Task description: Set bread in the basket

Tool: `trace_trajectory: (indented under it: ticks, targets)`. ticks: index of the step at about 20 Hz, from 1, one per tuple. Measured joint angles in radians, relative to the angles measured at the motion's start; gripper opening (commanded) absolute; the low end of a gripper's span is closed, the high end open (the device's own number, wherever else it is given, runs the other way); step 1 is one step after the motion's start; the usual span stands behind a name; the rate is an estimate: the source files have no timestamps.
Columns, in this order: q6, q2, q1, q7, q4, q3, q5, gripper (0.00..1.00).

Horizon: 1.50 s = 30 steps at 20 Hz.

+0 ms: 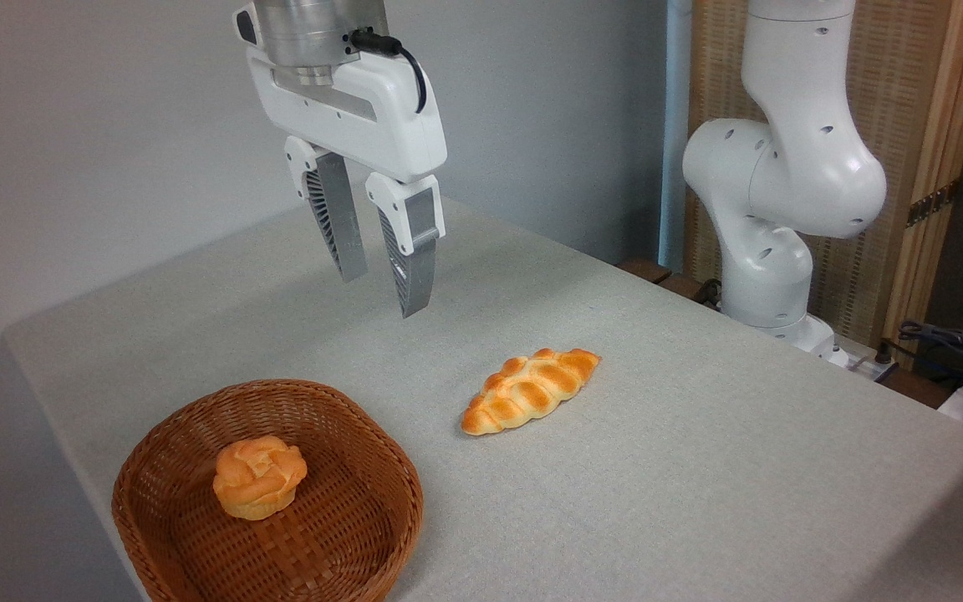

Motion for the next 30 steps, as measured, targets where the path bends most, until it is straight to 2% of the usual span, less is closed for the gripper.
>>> trace_trajectory:
  ticks: [13,20,25,30]
  targets:
    - [-0.001,0.0,0.001,0.0,-0.001,0.003,0.0,1.0]
    - [-0.006,-0.001,0.001,0.0,-0.06,0.005,0.0,1.0]
    - [-0.002,-0.079,0.0,0.002,-0.197,0.021,0.0,1.0]
    - [0.099,-0.153,-0.02,0.011,-0.356,0.021,0.0,1.0]
